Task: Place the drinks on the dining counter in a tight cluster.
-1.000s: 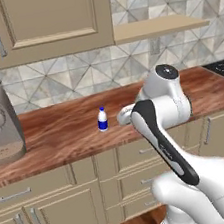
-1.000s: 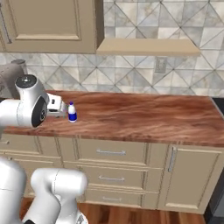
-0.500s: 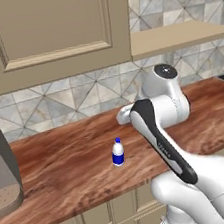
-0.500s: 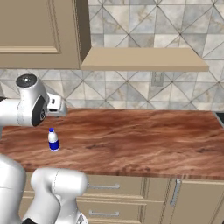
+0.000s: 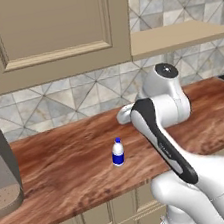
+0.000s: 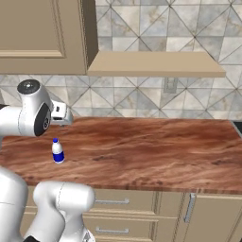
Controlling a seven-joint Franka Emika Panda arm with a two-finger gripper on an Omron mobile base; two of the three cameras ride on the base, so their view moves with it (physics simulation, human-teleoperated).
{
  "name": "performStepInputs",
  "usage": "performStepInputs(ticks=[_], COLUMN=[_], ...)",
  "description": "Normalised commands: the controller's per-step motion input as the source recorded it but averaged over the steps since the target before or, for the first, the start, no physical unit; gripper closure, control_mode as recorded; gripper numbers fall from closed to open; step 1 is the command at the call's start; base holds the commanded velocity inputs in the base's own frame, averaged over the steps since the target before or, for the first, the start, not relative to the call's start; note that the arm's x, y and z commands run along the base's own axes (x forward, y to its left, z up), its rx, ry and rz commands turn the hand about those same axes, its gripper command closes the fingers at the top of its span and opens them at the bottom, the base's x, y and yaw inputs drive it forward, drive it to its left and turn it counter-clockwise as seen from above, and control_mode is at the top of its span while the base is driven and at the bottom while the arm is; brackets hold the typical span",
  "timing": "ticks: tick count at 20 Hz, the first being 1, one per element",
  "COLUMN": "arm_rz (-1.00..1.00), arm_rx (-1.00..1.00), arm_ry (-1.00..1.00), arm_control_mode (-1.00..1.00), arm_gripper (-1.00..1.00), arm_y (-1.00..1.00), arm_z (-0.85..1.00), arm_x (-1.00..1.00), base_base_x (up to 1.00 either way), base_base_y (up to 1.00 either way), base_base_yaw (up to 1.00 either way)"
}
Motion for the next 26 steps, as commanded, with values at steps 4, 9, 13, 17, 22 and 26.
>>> performStepInputs(ticks=[4, 9, 13, 17, 22, 26], arm_rz=[0.00, 0.28, 0.45, 0.43, 0.41, 0.34], arm_rx=[0.01, 0.10, 0.09, 0.08, 0.18, 0.16], arm_ry=[0.00, 0.00, 0.05, -0.03, -0.21, -0.30], arm_control_mode=[-1.00, -1.00, -1.00, -1.00, -1.00, -1.00], arm_gripper=[-1.00, -1.00, -1.00, -1.00, -1.00, -1.00], arm_y=[0.00, 0.11, 0.00, 0.00, 0.00, 0.00], arm_z=[-0.02, -0.43, -0.29, 0.01, -0.04, -0.57], arm_x=[0.00, 0.16, 0.25, 0.20, 0.65, 0.69], base_base_x=[0.00, 0.00, 0.00, 0.00, 0.00, 0.00], base_base_y=[0.00, 0.00, 0.00, 0.00, 0.00, 0.00], base_base_yaw=[0.00, 0.00, 0.00, 0.00, 0.00, 0.00])
